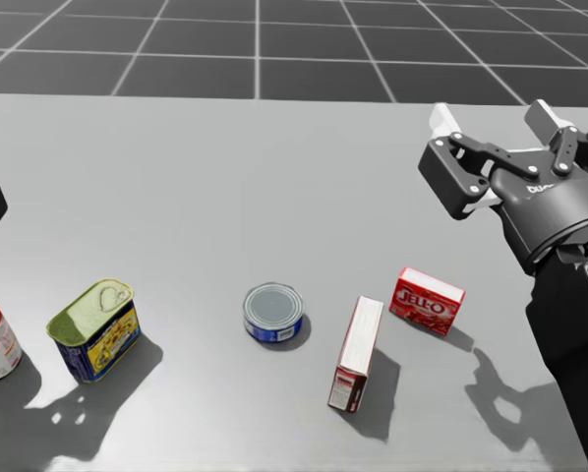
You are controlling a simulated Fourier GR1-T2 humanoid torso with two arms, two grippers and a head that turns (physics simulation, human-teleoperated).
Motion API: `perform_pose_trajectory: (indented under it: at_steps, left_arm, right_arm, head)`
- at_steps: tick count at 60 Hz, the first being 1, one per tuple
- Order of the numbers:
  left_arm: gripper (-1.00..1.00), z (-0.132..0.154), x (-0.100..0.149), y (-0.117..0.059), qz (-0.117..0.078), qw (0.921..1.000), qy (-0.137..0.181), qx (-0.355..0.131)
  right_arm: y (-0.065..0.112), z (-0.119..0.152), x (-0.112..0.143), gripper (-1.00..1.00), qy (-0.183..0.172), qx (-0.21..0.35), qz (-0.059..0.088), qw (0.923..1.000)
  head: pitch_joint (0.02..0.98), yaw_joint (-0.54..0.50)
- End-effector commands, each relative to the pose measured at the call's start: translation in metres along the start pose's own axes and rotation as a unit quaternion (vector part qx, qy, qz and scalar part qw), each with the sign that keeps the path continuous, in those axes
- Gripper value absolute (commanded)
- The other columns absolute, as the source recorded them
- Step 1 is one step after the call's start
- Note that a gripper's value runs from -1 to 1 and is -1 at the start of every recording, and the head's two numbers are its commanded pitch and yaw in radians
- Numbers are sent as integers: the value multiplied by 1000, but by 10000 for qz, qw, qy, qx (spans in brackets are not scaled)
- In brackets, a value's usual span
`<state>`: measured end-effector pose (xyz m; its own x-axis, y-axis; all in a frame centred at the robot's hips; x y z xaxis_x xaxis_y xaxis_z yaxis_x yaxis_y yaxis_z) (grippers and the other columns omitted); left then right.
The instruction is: Grasp the pudding box and hold it up.
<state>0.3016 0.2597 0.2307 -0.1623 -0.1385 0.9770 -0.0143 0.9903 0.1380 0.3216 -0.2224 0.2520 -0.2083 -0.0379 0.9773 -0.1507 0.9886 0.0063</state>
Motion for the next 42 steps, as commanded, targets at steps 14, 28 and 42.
perform_pose_trajectory:
  at_steps: [14,28,42]
  left_arm:
    - [-1000,0,1,-2,-42,10000,-26,-75]
    - [-1000,2,2,-3,-19,10000,-34,-75]
    - [-1000,2,2,-4,1,10000,-32,-86]
  right_arm:
    - [0,-1,-1,-1000,12,-40,51,10000]
    - [2,1,4,-1000,60,-392,62,9992]
    - [33,33,24,-1000,241,-585,123,9979]
  head:
    - [868,-162]
    - [879,-167]
    - [876,-182]
